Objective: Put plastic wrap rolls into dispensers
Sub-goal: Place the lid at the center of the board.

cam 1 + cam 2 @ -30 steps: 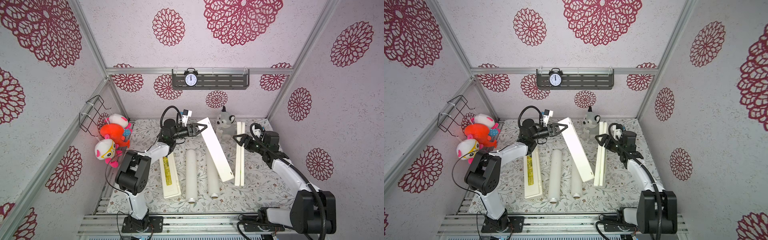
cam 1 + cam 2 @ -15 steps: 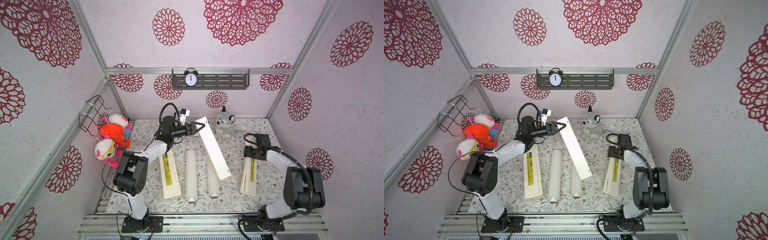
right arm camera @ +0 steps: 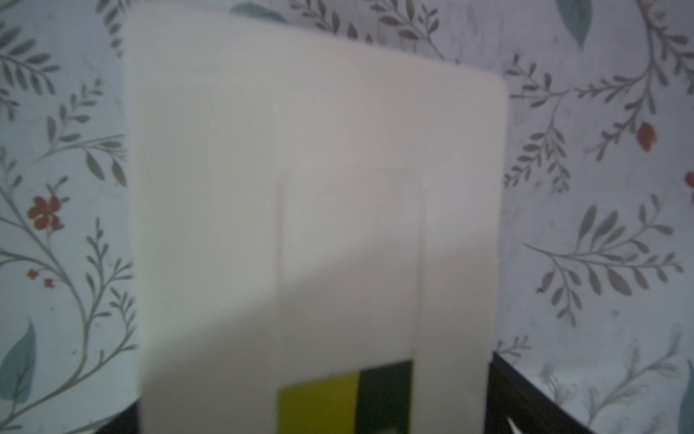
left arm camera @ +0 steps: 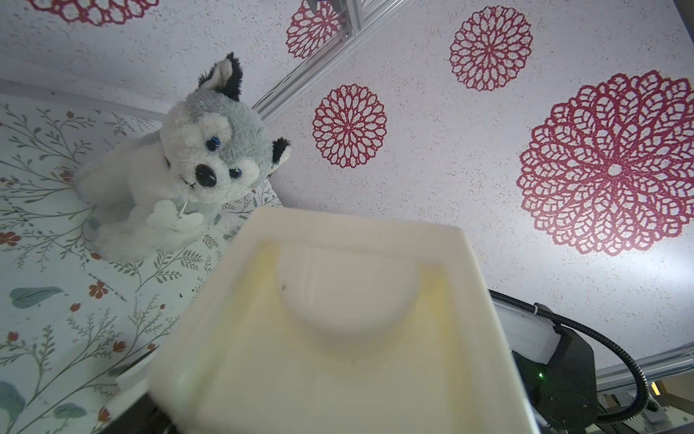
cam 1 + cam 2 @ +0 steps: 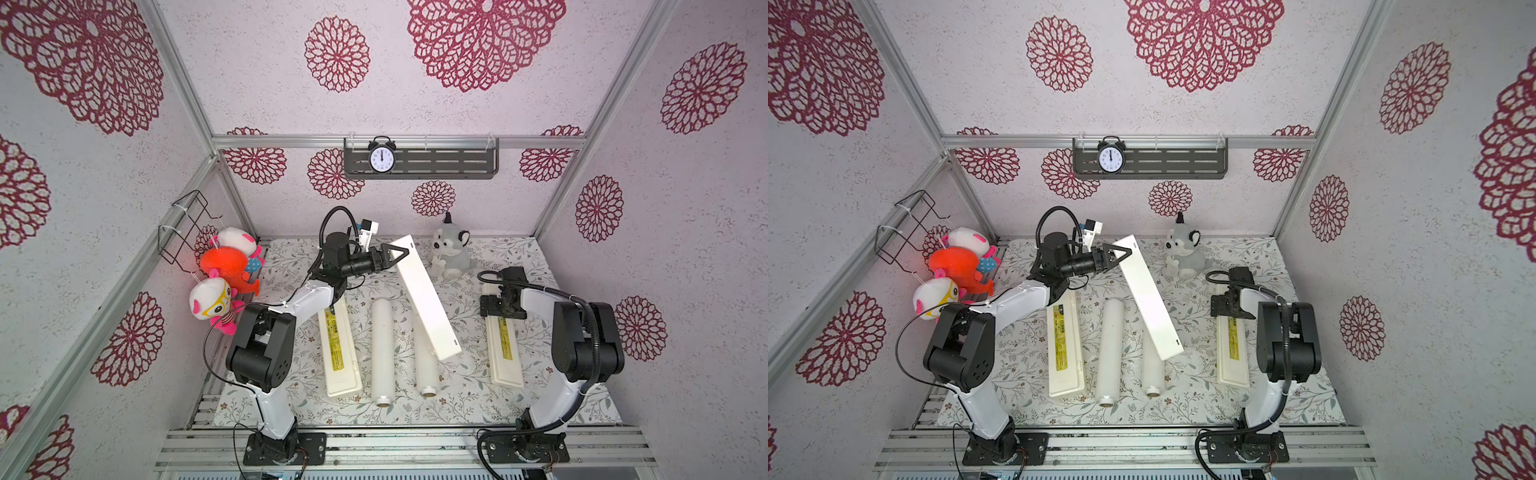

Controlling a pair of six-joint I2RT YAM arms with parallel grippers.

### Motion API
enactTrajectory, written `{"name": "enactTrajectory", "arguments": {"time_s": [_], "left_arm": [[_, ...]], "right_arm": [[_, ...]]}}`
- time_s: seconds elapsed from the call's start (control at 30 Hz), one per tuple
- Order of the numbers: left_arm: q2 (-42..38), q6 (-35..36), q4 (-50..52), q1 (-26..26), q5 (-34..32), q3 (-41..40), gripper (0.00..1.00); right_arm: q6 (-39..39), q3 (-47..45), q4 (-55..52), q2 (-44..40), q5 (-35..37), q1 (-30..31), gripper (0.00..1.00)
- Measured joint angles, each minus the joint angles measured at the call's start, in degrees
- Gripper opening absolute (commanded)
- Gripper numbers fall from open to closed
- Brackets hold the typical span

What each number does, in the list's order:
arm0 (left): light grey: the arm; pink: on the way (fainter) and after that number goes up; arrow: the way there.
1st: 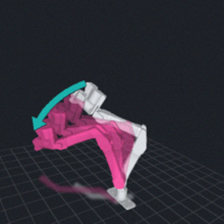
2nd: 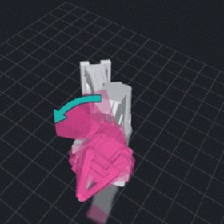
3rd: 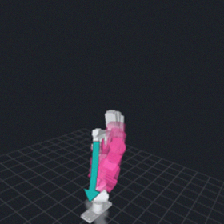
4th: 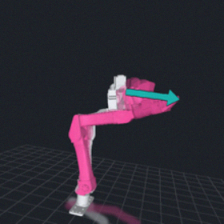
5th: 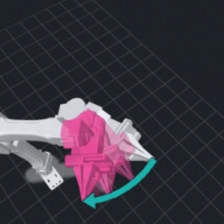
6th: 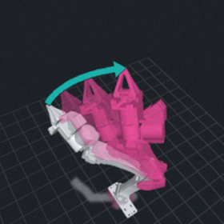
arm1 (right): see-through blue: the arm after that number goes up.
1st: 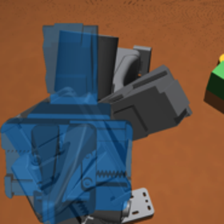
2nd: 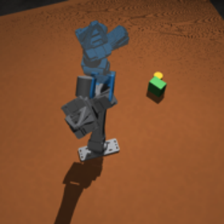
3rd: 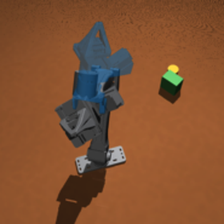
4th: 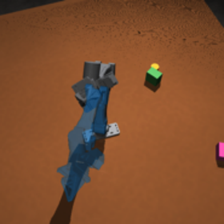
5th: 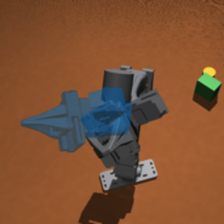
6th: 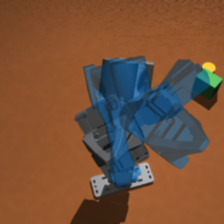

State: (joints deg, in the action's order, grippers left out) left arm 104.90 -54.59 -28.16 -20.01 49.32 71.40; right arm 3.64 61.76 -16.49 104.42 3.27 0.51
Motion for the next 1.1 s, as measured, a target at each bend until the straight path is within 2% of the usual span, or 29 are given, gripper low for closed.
{"name": "enactTrajectory", "arguments": {"time_s": [0.43, 0.83, 0.93, 1.1], "left_arm": [[0.42, 2.19, 4.92, -0.96, -0.90, 3.91, 0.84], [3.76, 2.51, 7.39, -1.46, -1.22, 6.82, 0.85], [4.74, 2.36, 7.52, -1.68, -1.18, 7.65, 0.85], [6.60, 2.08, 8.09, -2.21, -0.70, 10.03, 0.85]], "right_arm": [[1.03, 4.24, -5.97, -0.02, -0.90, -0.74, 0.99], [2.45, 4.92, -6.69, -7.21, -1.07, -0.90, 0.99], [2.38, 5.01, -6.95, -7.76, -2.93, -1.14, 0.97], [2.49, 3.91, -7.13, -13.05, -11.28, -1.29, 0.91]]}}
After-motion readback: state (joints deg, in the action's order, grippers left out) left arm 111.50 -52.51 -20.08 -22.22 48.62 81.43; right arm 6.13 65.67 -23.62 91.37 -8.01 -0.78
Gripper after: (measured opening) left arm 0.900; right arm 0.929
